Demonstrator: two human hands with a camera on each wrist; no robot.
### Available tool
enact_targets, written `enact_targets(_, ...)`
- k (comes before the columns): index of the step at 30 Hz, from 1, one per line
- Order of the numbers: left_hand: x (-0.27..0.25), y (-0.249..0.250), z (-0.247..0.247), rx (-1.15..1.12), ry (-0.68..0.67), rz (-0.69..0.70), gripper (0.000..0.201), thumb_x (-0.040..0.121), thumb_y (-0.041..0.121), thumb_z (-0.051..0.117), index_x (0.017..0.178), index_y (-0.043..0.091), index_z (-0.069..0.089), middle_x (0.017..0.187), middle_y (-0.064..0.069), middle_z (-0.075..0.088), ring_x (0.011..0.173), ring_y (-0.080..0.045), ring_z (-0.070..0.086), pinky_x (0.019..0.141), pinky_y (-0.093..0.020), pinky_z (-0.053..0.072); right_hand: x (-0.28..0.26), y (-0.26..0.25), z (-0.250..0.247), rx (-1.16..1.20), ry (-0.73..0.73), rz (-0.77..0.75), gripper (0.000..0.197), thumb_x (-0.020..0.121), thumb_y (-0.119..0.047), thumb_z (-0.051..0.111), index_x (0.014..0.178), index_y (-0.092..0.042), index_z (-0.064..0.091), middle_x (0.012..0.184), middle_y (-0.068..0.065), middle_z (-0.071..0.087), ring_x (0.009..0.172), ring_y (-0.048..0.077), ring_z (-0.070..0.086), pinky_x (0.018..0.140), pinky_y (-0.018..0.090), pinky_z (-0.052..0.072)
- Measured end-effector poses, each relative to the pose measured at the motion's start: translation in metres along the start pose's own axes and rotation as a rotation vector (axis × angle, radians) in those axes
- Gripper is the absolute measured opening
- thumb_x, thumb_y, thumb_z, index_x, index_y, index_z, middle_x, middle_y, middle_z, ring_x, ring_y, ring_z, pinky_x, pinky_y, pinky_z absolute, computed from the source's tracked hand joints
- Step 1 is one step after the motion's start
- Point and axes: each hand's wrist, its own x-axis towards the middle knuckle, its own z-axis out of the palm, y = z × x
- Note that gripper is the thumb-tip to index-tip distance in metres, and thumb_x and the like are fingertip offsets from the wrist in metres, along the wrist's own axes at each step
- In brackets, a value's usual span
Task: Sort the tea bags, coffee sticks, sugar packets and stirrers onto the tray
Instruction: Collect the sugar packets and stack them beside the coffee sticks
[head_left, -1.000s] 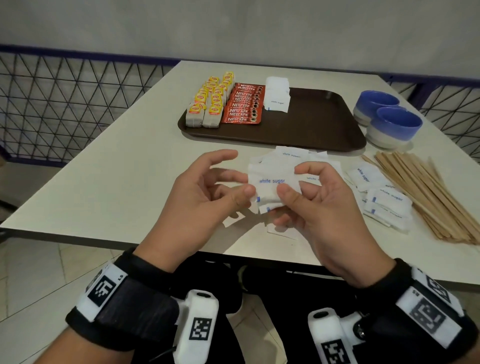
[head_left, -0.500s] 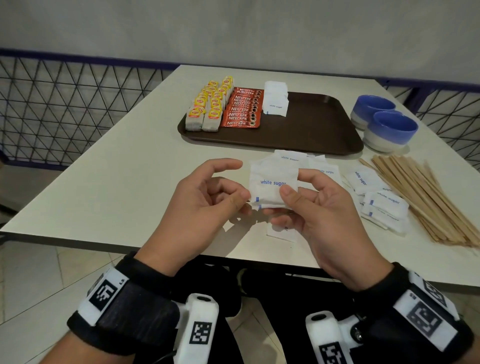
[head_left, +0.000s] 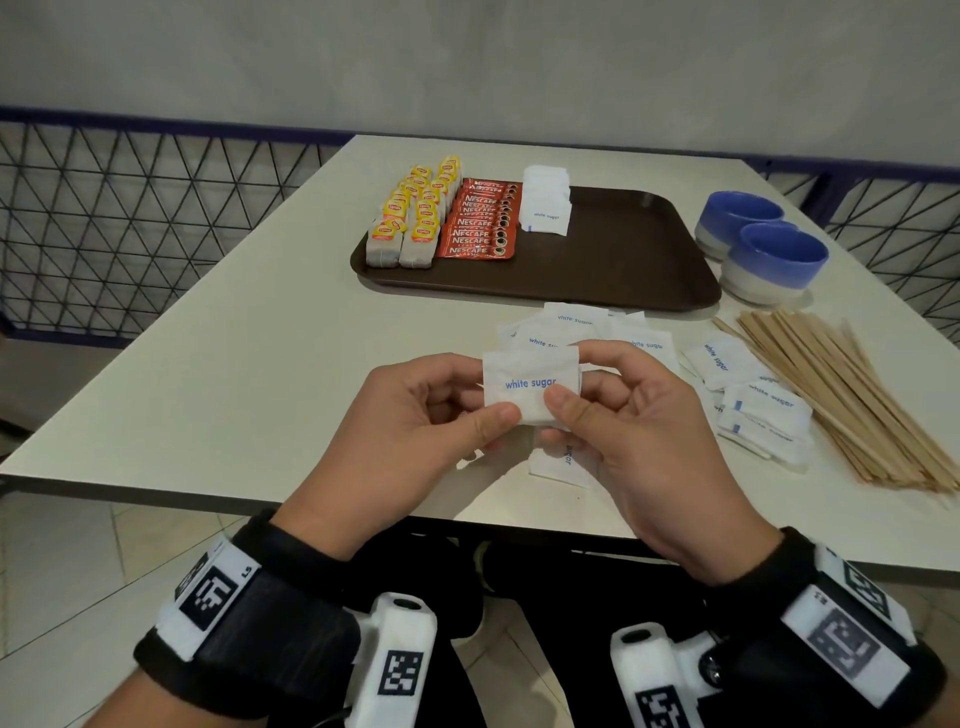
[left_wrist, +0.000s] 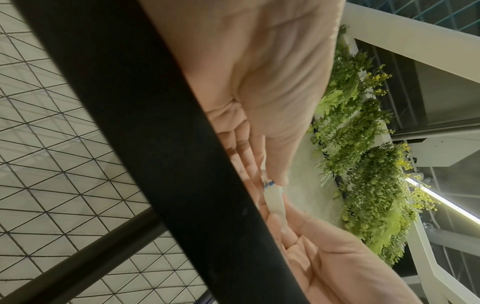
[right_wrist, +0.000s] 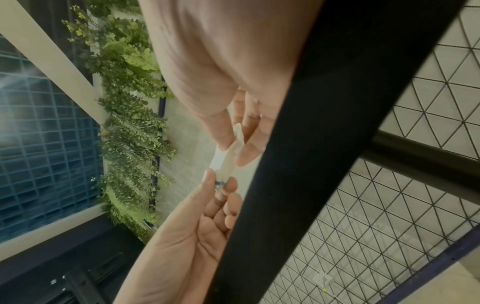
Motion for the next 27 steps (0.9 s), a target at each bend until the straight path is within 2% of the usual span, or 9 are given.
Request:
enact_targets(2, 0.0003, 0.0011, 0.0014, 0.005, -0.017, -0.009, 0.019, 0.088, 0.002, 0.073, 0.105, 0.01, 0.076, 0.093, -0.009, 0.078, 0.072, -0.015, 0.071, 0.067, -0.021, 0.053, -0.0009, 0.0004, -0.0011, -0.014, -0.015, -0.013, 0.031, 0.09, -0.003, 0.069, 0.119, -0.012, 0.065, 0.101, 0.017, 0.077, 0.087, 0.037, 0.073, 0.082, 0.055, 0.055)
enact_targets(4, 0.0009, 0.0015, 0.002, 0.022, -0.037, -0.01, 0.014, 0.09, 0.005, 0.071, 0.102, 0.011, 0.076, 0.094, -0.005, 0.079, 0.074, -0.014, 0.072, 0.068, -0.019, 0.053, -0.0017, 0.0001, -0.0015, -0.022, -0.029, -0.024, 0.033, 0.09, -0.002, 0.069, 0.121, -0.014, 0.066, 0.104, 0.018, 0.077, 0.099, 0.044, 0.072, 0.09, 0.069, 0.05)
enact_targets(7, 0.0011, 0.001, 0.0012, 0.036, -0.034, -0.003, 0.009, 0.089, 0.007, 0.072, 0.096, 0.01, 0.077, 0.09, -0.007, 0.079, 0.074, -0.015, 0.073, 0.07, -0.022, 0.055, -0.0019, -0.0001, -0.0016, -0.019, -0.028, -0.022, 0.033, 0.091, -0.002, 0.07, 0.12, -0.017, 0.067, 0.105, 0.019, 0.077, 0.104, 0.045, 0.07, 0.093, 0.076, 0.046)
enact_targets(10, -0.0005, 0.0011, 0.001, -0.002, -0.006, -0.006, 0.005, 0.086, 0.006, 0.074, 0.09, 0.006, 0.076, 0.079, -0.01, 0.076, 0.065, -0.014, 0.069, 0.063, -0.02, 0.053, -0.0013, 0.0009, -0.0001, -0.018, -0.016, -0.008, 0.032, 0.087, -0.012, 0.077, 0.117, -0.019, 0.069, 0.105, 0.016, 0.077, 0.103, 0.039, 0.072, 0.093, 0.068, 0.053)
enact_targets(12, -0.0008, 0.0006, 0.0007, 0.018, -0.004, -0.001, 0.006, 0.085, 0.008, 0.075, 0.091, 0.007, 0.077, 0.077, -0.011, 0.075, 0.064, -0.014, 0.068, 0.061, -0.022, 0.053, -0.0013, 0.002, 0.0011, -0.02, -0.03, -0.015, 0.024, 0.088, -0.011, 0.076, 0.111, -0.013, 0.072, 0.104, 0.016, 0.077, 0.095, 0.034, 0.074, 0.083, 0.056, 0.058)
enact_targets(15, -0.0006, -0.0007, -0.0013, 0.031, -0.018, 0.0, 0.008, 0.085, 0.01, 0.076, 0.092, 0.008, 0.078, 0.079, -0.01, 0.076, 0.066, -0.014, 0.068, 0.064, -0.025, 0.054, -0.0019, 0.0029, 0.0017, -0.017, -0.041, -0.025, 0.019, 0.083, -0.015, 0.073, 0.1, -0.005, 0.074, 0.096, 0.017, 0.077, 0.077, 0.028, 0.071, 0.071, 0.04, 0.053)
enact_targets(19, -0.0015, 0.0005, -0.0021, 0.037, -0.048, 0.005, 0.006, 0.085, 0.011, 0.075, 0.09, 0.012, 0.078, 0.083, -0.013, 0.076, 0.068, -0.016, 0.068, 0.068, -0.026, 0.055, -0.0021, 0.0036, 0.001, -0.008, -0.047, -0.045, 0.015, 0.083, -0.013, 0.073, 0.095, -0.004, 0.073, 0.091, 0.018, 0.075, 0.073, 0.029, 0.07, 0.066, 0.036, 0.053)
enact_targets(22, -0.002, 0.0007, -0.0013, 0.037, -0.045, -0.001, 0.007, 0.084, 0.017, 0.075, 0.09, 0.015, 0.078, 0.08, -0.009, 0.076, 0.067, -0.017, 0.068, 0.066, -0.028, 0.054, -0.0021, 0.0048, 0.0004, -0.008, -0.044, -0.059, 0.008, 0.088, -0.007, 0.071, 0.095, -0.003, 0.073, 0.089, 0.019, 0.075, 0.071, 0.029, 0.069, 0.063, 0.034, 0.052)
enact_targets(27, -0.0019, -0.0004, -0.0016, 0.062, -0.052, 0.002, 0.007, 0.09, 0.012, 0.072, 0.09, 0.014, 0.078, 0.086, -0.01, 0.077, 0.071, -0.015, 0.069, 0.069, -0.026, 0.054, -0.0018, 0.0051, 0.0004, -0.002, -0.052, -0.058, 0.012, 0.081, -0.014, 0.076, 0.092, -0.008, 0.076, 0.09, 0.023, 0.073, 0.068, 0.034, 0.066, 0.067, 0.037, 0.051)
